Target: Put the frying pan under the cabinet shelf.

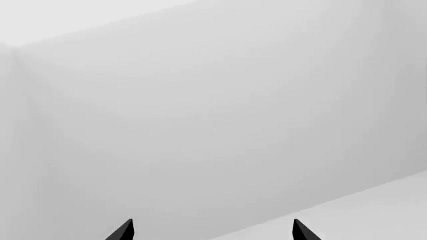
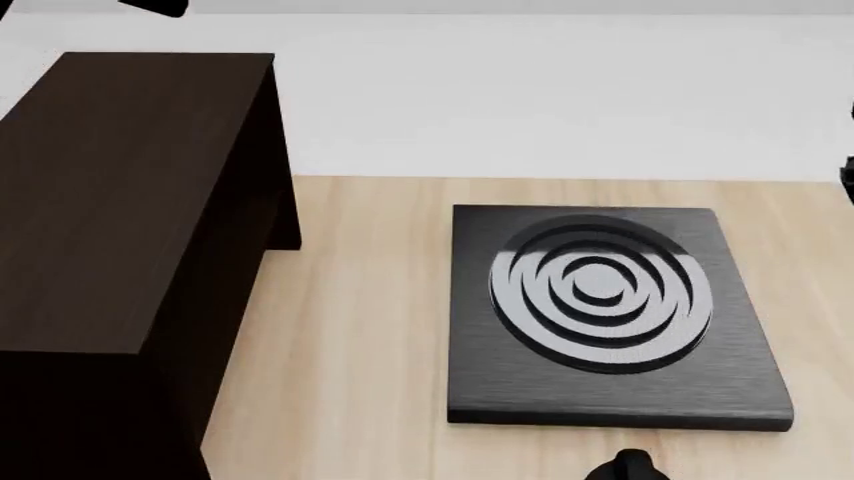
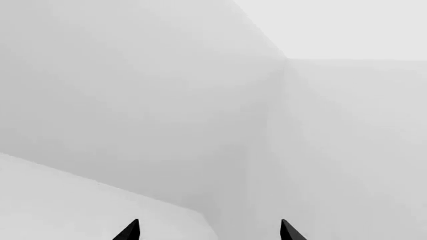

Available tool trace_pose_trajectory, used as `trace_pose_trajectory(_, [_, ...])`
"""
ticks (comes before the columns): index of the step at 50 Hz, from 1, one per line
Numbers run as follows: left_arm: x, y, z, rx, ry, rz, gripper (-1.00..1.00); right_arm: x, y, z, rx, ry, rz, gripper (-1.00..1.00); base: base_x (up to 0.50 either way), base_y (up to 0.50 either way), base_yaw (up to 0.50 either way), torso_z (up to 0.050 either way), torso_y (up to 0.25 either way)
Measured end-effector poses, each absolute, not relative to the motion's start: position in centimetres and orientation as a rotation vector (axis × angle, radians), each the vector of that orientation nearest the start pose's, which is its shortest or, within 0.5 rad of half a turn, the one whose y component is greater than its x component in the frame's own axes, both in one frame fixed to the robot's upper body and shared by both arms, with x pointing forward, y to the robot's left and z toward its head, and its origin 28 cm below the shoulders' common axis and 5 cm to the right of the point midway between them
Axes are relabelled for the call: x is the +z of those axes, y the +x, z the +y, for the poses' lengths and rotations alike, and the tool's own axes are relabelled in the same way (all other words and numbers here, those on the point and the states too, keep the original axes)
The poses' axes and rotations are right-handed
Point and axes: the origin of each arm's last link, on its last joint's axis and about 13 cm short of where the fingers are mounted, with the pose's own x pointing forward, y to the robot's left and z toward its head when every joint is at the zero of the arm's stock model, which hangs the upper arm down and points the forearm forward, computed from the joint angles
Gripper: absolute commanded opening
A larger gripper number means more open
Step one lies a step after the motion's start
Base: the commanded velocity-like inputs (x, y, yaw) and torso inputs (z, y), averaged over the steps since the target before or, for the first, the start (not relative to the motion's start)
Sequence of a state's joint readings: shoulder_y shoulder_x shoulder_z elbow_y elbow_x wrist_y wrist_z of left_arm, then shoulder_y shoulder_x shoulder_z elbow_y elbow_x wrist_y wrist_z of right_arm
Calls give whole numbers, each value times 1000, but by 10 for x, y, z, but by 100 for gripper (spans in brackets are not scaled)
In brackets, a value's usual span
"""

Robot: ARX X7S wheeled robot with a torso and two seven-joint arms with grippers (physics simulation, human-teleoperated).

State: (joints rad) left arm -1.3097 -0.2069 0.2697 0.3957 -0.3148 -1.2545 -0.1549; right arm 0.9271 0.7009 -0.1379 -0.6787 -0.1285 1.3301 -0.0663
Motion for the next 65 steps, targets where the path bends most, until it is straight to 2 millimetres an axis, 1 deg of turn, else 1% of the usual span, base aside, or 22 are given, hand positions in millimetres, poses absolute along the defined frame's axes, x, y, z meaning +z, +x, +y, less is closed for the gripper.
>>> trace_pose_trajectory(17, [365, 289, 191, -114, 284, -392, 100, 320, 193, -240, -546, -718, -141, 100, 0, 0, 0, 0, 0])
trace_pose_trajectory(23, [364, 290, 191, -117, 285, -392, 100, 320, 183, -244, -569, -737, -106, 100, 0, 0, 0, 0, 0])
trace_pose_trajectory(34, [363, 291, 191, -118, 288, -390, 100, 311, 165, -252, -600, -744, -43, 100, 0, 0, 0, 0, 0])
trace_pose_trajectory(51, [360, 293, 189, -120, 292, -386, 100, 292, 140, -266, -645, -747, 62, 100, 0, 0, 0, 0, 0])
trace_pose_trajectory(65, [357, 294, 190, -120, 292, -383, 100, 277, 130, -270, -628, -783, 166, 100, 0, 0, 0, 0, 0])
